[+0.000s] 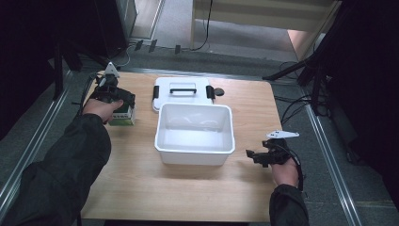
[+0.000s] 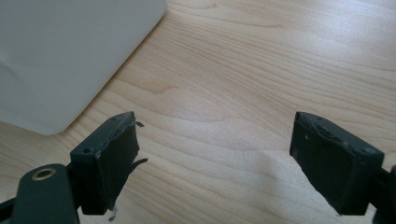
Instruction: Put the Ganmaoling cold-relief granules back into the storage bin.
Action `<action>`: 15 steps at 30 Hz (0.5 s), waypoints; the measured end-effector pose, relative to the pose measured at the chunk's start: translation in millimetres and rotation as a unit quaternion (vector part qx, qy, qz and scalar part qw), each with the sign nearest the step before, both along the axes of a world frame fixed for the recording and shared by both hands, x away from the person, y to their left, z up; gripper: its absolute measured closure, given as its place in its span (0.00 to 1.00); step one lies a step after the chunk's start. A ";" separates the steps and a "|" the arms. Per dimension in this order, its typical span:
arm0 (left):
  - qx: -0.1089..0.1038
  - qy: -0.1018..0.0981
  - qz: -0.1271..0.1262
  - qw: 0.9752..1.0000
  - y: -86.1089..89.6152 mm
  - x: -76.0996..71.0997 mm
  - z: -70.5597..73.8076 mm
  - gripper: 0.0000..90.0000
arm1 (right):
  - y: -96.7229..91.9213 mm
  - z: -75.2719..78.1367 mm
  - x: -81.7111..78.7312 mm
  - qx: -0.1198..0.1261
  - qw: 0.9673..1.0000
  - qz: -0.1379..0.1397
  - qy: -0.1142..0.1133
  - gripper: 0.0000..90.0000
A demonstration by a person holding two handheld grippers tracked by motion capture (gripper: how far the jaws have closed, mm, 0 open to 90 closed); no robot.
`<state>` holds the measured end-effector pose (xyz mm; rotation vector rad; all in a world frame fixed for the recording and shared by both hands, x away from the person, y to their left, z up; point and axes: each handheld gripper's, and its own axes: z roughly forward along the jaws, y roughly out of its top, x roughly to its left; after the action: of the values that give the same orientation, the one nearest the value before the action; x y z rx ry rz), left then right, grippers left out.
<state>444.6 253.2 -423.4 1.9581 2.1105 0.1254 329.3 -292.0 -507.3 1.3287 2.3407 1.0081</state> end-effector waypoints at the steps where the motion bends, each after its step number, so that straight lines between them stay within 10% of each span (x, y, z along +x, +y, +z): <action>1: 0.000 0.000 0.000 1.000 0.0 0.0 0.0 0.06 | 0.6 0.0 0.3 0.001 1.000 0.001 0.000 0.17; 15: -0.001 -0.002 -0.027 1.000 -21.1 -8.2 37.2 0.06 | 10.1 0.6 10.3 0.002 1.000 0.013 0.002 0.18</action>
<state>436.4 232.1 -386.2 2.0101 2.0528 0.1176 339.5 -281.9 -506.7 1.3062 2.3652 1.0203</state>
